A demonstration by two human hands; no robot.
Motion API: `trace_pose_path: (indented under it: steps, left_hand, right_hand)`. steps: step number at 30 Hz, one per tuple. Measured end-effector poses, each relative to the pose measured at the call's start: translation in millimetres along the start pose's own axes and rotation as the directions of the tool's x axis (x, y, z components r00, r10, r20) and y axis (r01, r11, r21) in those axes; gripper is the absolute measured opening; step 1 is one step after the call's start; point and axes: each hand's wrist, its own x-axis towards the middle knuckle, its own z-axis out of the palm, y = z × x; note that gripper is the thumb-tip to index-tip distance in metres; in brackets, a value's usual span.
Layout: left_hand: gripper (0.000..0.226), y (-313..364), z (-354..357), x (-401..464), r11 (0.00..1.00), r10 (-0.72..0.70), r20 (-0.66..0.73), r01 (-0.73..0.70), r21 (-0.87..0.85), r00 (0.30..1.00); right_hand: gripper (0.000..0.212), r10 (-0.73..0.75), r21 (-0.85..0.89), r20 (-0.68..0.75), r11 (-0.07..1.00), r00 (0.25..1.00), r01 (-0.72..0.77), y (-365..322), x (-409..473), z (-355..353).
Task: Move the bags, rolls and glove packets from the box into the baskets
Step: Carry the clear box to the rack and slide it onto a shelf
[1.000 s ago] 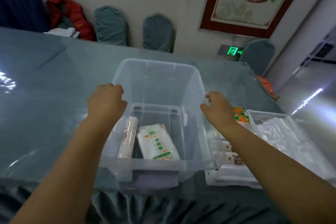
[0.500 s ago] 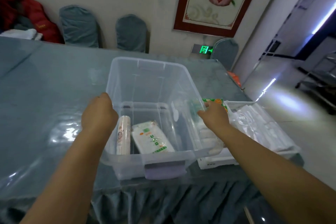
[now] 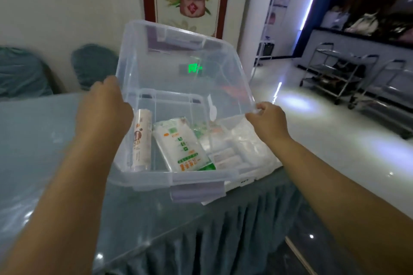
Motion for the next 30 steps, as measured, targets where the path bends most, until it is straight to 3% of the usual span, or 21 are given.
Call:
trace_pose_path:
  steps: [6,10,18,23,30]
  left_hand:
    - [0.036,123.2,54.2,-29.9,0.952,0.220,0.062,-0.200,-0.233,0.974]
    - [0.042,215.2,102.8,-64.9,0.903,0.291,0.112,-0.233,-0.361,0.950]
    - [0.034,389.7,219.7,-139.9,0.854,0.442,0.176,-0.352,-0.383,0.880]
    - [0.038,481.3,296.4,-179.2,0.835,0.485,0.297,-0.333,-0.438,0.823]
    - [0.032,572.2,395.8,-188.4,0.875,0.463,0.442,-0.316,-0.368,0.768]
  right_hand:
    - [0.035,0.142,0.002,-0.179,0.990,0.973,-0.144,92.7,6.8,-123.5]
    - [0.039,0.216,-0.019,-0.275,0.973,0.937,-0.230,161.8,7.0,-206.4]
    - [0.038,0.319,-0.120,-0.388,0.913,0.865,-0.391,313.3,19.0,-347.1]
    - [0.038,0.381,-0.196,-0.404,0.852,0.832,-0.485,398.9,34.4,-418.7]
    - [0.039,0.475,-0.205,-0.375,0.795,0.796,-0.571,504.7,87.7,-451.3]
